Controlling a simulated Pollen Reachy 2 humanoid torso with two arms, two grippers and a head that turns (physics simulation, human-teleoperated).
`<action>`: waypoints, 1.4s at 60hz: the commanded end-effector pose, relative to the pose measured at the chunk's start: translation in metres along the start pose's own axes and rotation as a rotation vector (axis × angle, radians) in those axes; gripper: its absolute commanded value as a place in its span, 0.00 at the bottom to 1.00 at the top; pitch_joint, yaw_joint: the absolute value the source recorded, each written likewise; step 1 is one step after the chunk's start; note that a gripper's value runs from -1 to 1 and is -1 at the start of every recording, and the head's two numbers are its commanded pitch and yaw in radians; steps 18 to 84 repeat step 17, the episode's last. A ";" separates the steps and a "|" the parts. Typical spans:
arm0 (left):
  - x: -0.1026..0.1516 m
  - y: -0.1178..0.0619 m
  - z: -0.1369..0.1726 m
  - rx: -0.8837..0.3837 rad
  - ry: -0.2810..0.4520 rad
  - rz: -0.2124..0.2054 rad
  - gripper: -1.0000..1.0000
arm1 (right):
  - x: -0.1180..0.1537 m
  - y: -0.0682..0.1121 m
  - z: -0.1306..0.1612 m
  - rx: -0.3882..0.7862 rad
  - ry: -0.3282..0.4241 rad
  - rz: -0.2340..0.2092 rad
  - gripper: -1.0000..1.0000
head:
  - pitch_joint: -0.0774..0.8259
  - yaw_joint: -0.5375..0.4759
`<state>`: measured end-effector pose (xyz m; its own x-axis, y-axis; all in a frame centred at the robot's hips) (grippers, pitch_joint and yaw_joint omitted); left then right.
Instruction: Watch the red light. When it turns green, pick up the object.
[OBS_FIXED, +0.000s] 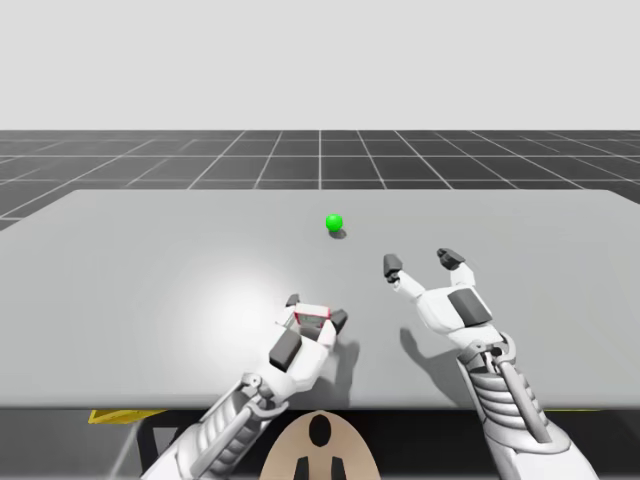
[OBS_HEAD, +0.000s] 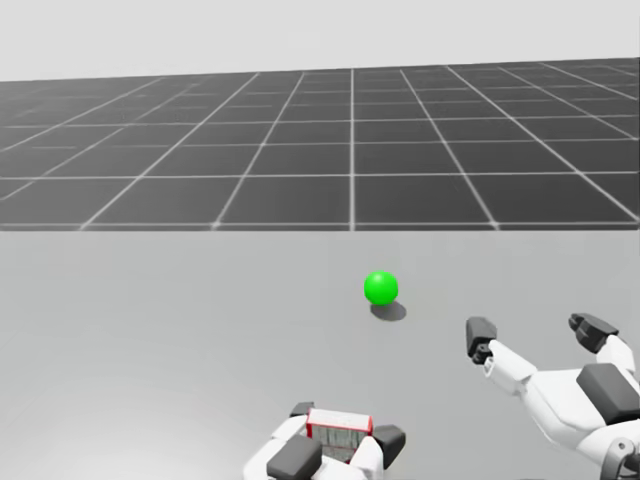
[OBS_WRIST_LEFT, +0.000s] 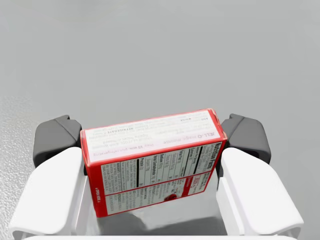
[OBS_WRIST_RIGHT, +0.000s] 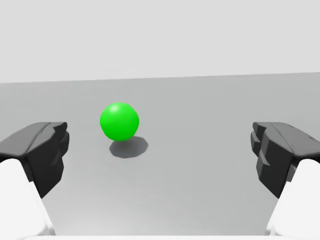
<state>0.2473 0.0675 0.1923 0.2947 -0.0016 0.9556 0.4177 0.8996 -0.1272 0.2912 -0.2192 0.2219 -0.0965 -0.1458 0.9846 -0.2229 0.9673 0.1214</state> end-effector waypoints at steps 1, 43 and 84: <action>0.056 -0.022 0.013 -0.079 -0.099 -0.001 0.98 | -0.003 0.001 0.001 0.032 0.001 -0.016 0.00 | 0.43 0.60; 0.140 -0.019 0.061 -0.107 -0.291 -0.091 1.00 | -0.005 0.000 0.001 0.037 0.008 0.005 0.00 | 0.41 0.59; 0.140 -0.019 0.061 -0.107 -0.291 -0.091 1.00 | -0.005 0.000 0.001 0.037 0.008 0.005 0.00 | 0.41 0.59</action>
